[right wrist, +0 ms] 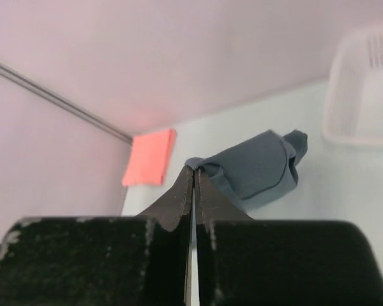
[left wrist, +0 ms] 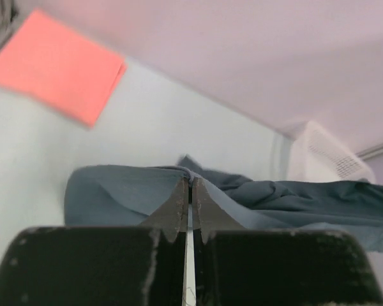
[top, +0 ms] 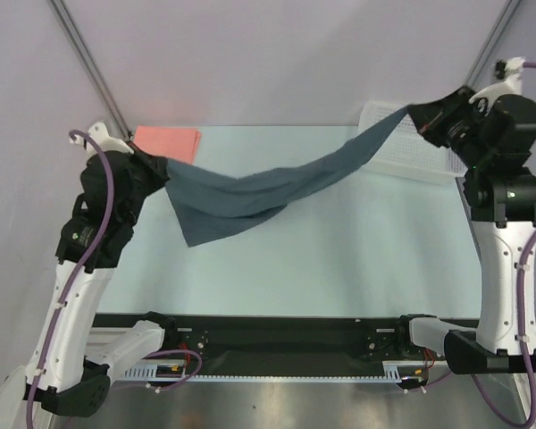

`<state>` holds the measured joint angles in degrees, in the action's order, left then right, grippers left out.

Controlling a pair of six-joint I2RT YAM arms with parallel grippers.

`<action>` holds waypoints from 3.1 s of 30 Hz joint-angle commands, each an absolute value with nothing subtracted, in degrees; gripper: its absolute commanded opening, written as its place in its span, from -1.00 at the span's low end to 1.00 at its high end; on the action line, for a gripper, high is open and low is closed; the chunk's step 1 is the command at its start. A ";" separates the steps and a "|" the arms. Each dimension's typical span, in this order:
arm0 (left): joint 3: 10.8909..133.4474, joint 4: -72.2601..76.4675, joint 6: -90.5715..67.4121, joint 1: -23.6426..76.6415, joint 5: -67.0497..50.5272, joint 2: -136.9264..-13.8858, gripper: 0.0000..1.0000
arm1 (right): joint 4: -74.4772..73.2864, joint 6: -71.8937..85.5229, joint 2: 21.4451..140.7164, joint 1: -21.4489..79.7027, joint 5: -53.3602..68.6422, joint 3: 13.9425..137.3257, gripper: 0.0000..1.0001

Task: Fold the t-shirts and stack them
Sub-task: Flatten the tshirt out

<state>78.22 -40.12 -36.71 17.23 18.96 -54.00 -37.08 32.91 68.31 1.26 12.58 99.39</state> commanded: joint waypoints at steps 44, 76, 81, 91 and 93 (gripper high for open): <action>66.09 -2.38 -14.68 9.51 10.12 -76.44 -0.99 | 3.34 21.27 76.25 1.58 12.92 73.22 -1.00; 81.82 -23.71 -18.72 1.85 -3.34 -102.12 -1.00 | -27.06 30.31 75.07 0.61 11.42 68.65 -1.00; 81.14 -27.43 -16.96 1.85 -4.13 -98.54 -0.99 | -26.11 30.50 70.93 1.14 15.02 64.95 -1.00; 96.24 -23.99 -24.79 1.85 -12.74 -87.45 -0.99 | -15.65 31.20 80.59 0.53 16.79 90.53 -1.00; 100.09 -24.52 -24.00 1.85 -12.83 -85.27 -0.99 | -14.07 32.34 81.04 -1.32 17.14 95.70 -1.00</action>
